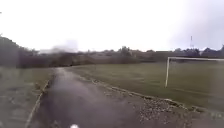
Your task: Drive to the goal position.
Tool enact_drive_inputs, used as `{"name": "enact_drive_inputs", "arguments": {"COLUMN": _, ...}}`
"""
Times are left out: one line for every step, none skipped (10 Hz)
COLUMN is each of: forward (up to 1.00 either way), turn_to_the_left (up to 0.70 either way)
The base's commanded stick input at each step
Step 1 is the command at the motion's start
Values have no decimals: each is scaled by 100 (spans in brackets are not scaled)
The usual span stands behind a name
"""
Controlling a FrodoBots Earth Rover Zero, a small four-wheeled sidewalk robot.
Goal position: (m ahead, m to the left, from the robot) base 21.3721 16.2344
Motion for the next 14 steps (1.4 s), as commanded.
{"name": "enact_drive_inputs", "arguments": {"forward": 0, "turn_to_the_left": 0}}
{"name": "enact_drive_inputs", "arguments": {"forward": 0, "turn_to_the_left": 0}}
{"name": "enact_drive_inputs", "arguments": {"forward": 0, "turn_to_the_left": 0}}
{"name": "enact_drive_inputs", "arguments": {"forward": 0, "turn_to_the_left": 0}}
{"name": "enact_drive_inputs", "arguments": {"forward": 6, "turn_to_the_left": 0}}
{"name": "enact_drive_inputs", "arguments": {"forward": 21, "turn_to_the_left": 0}}
{"name": "enact_drive_inputs", "arguments": {"forward": 43, "turn_to_the_left": 0}}
{"name": "enact_drive_inputs", "arguments": {"forward": 69, "turn_to_the_left": 0}}
{"name": "enact_drive_inputs", "arguments": {"forward": 70, "turn_to_the_left": 0}}
{"name": "enact_drive_inputs", "arguments": {"forward": 70, "turn_to_the_left": 0}}
{"name": "enact_drive_inputs", "arguments": {"forward": 70, "turn_to_the_left": 0}}
{"name": "enact_drive_inputs", "arguments": {"forward": 70, "turn_to_the_left": 0}}
{"name": "enact_drive_inputs", "arguments": {"forward": 70, "turn_to_the_left": 3}}
{"name": "enact_drive_inputs", "arguments": {"forward": 70, "turn_to_the_left": 23}}
